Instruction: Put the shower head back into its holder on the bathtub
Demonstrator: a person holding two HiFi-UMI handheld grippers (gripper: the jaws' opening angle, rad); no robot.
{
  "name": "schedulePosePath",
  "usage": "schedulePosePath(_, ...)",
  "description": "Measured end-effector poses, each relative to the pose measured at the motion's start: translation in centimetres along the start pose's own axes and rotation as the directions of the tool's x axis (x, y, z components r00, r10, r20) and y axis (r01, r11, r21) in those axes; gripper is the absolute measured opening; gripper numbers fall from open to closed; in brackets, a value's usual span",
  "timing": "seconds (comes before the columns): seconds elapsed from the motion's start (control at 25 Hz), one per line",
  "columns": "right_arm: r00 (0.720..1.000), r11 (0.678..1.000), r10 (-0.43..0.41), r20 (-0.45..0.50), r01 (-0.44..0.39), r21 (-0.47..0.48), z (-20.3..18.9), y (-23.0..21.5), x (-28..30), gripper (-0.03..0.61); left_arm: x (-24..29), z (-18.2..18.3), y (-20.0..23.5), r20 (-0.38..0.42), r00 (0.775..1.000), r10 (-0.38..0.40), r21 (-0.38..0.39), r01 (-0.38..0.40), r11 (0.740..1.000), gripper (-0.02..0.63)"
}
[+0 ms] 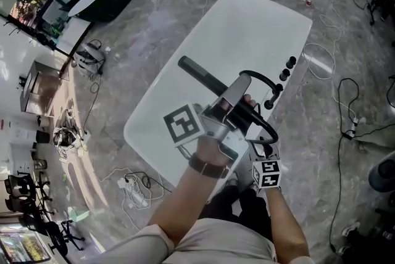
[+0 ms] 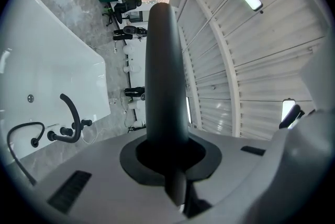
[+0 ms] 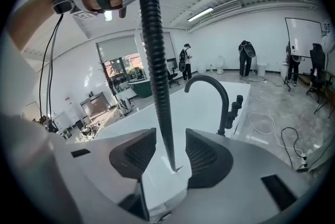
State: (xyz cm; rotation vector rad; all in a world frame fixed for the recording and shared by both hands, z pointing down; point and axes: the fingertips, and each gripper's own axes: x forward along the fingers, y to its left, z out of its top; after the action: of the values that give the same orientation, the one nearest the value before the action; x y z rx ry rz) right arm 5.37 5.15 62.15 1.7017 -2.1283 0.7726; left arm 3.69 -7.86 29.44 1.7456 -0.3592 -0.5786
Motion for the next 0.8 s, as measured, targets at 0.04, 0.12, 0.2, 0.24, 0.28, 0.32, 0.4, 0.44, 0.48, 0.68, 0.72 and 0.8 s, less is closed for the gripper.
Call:
schedulePosePath(0.04, 1.0, 1.0, 0.003, -0.005, -0.003, 0.008, -0.1, 0.1, 0.3, 0.153, -0.1, 0.1, -0.1, 0.002, 1.0, -0.001, -0.004, 0.001, 1.0, 0.04)
schedulePosePath(0.12, 1.0, 1.0, 0.007, -0.014, -0.006, 0.017, -0.2, 0.7, 1.1, 0.153, -0.6, 0.8, -0.6, 0.005, 1.0, -0.001, -0.01, 0.002, 1.0, 0.04)
schedulePosePath(0.2, 1.0, 1.0, 0.006, -0.017, -0.005, 0.02, 0.1, 1.3, 1.8, 0.153, -1.2, 1.6, -1.3, 0.013, 1.0, -0.003, -0.02, 0.003, 1.0, 0.04)
schedulePosePath(0.24, 1.0, 1.0, 0.004, -0.019, -0.003, 0.018, 0.1, 1.4, 2.1, 0.153, -1.4, 1.9, -1.5, 0.018, 1.0, -0.007, -0.026, 0.007, 1.0, 0.04)
schedulePosePath(0.28, 1.0, 1.0, 0.002, -0.022, -0.002, 0.016, -0.1, 1.4, 2.4, 0.153, -1.5, 2.0, -1.5, 0.023, 1.0, -0.011, -0.033, 0.011, 0.999, 0.04)
schedulePosePath(0.32, 1.0, 1.0, 0.001, -0.028, -0.001, 0.014, -0.4, 1.3, 2.7, 0.153, -1.5, 2.0, -1.5, 0.029, 0.999, -0.014, -0.041, 0.015, 0.999, 0.04)
schedulePosePath(0.4, 0.999, 1.0, 0.002, -0.041, -0.001, 0.01, -1.0, 1.1, 3.2, 0.153, -1.7, 2.1, -1.5, 0.039, 0.999, -0.02, -0.058, 0.022, 0.998, 0.04)
schedulePosePath(0.44, 0.999, 1.0, 0.001, -0.049, -0.001, 0.008, -1.3, 1.1, 3.5, 0.153, -1.8, 2.2, -1.6, 0.043, 0.999, -0.024, -0.067, 0.027, 0.997, 0.04)
schedulePosePath(0.48, 0.998, 1.0, 0.0, -0.057, 0.0, 0.006, -1.6, 1.0, 3.7, 0.153, -1.9, 2.3, -1.9, 0.047, 0.998, -0.03, -0.075, 0.033, 0.997, 0.04)
schedulePosePath(0.68, 0.996, 1.0, -0.006, -0.087, 0.006, -0.001, -2.8, -0.1, 4.7, 0.152, -2.0, 2.8, -3.4, 0.068, 0.995, -0.067, -0.091, 0.073, 0.993, 0.04)
schedulePosePath(0.72, 0.996, 1.0, -0.005, -0.089, 0.004, -0.005, -3.0, -0.3, 4.9, 0.152, -2.0, 2.9, -3.5, 0.073, 0.995, -0.072, -0.093, 0.079, 0.993, 0.04)
schedulePosePath(0.8, 0.996, 1.0, -0.002, -0.092, 0.001, -0.013, -3.3, -0.4, 5.3, 0.152, -2.1, 3.1, -3.7, 0.082, 0.994, -0.078, -0.096, 0.085, 0.992, 0.04)
